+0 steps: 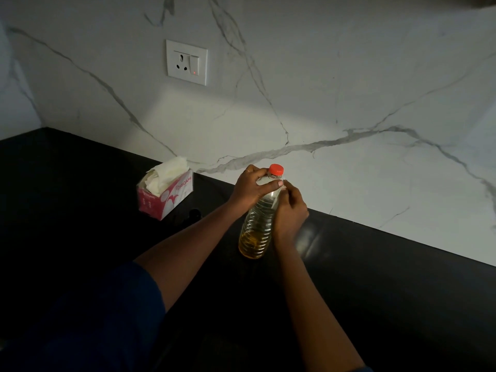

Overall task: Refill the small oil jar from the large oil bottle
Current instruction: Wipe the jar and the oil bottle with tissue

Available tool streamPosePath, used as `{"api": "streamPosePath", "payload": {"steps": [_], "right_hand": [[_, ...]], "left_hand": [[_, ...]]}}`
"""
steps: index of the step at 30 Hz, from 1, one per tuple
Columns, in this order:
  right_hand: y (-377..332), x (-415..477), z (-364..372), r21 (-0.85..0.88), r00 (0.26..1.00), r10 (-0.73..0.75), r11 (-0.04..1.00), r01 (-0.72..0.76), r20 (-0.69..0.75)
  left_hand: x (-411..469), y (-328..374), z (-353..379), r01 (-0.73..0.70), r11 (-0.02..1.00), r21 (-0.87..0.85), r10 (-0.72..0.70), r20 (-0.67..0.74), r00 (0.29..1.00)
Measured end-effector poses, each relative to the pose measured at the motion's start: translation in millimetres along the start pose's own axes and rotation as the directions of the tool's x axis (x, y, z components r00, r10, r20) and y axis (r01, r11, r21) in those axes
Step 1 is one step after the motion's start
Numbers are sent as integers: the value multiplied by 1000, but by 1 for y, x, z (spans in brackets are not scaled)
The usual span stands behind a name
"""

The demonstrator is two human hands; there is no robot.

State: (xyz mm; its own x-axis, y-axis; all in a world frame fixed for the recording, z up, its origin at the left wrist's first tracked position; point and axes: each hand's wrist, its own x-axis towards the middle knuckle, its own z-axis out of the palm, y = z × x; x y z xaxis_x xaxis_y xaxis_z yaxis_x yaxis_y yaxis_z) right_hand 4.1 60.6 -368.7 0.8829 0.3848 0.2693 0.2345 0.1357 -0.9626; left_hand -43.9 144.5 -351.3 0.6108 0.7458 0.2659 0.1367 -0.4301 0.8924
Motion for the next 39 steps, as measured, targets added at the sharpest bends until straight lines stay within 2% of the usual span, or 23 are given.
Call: {"api": "streamPosePath", "payload": {"steps": [5, 8, 15, 20, 24, 28, 33, 36, 39], "right_hand": [[15, -19, -5, 60, 999, -31, 998, 33, -32], [9, -10, -5, 36, 999, -17, 999, 19, -33], [-4, 20, -2, -50, 995, 2, 999, 3, 95], [10, 4, -1, -31, 996, 79, 996, -80, -46], [12, -13, 3, -58, 995, -4, 998, -2, -104], [2, 1, 4, -49, 998, -64, 997, 63, -6], [4, 33, -2, -21, 988, 74, 997, -72, 136], [16, 28, -4, 26, 981, 175, 984, -178, 80], [19, 10, -4, 52, 978, 205, 978, -204, -23]], "left_hand": [[-1, -2, -1, -1, 1000, -22, 1, 3, 1000], [1, -2, 1, 6, 1000, -23, -6, 6, 1000], [1, -3, 1, 15, 1000, -7, -15, -1, 1000], [2, -4, 2, 30, 999, -21, -30, 1, 1000], [2, -3, 0, 28, 999, -29, -28, 4, 1000], [0, 0, -1, 21, 1000, -20, -21, 15, 1000], [-1, 3, 1, 25, 999, -32, -24, 4, 1000], [-1, 2, 2, 24, 999, -30, -24, 4, 1000], [-2, 2, 1, 21, 999, -27, -21, -12, 1000]]}}
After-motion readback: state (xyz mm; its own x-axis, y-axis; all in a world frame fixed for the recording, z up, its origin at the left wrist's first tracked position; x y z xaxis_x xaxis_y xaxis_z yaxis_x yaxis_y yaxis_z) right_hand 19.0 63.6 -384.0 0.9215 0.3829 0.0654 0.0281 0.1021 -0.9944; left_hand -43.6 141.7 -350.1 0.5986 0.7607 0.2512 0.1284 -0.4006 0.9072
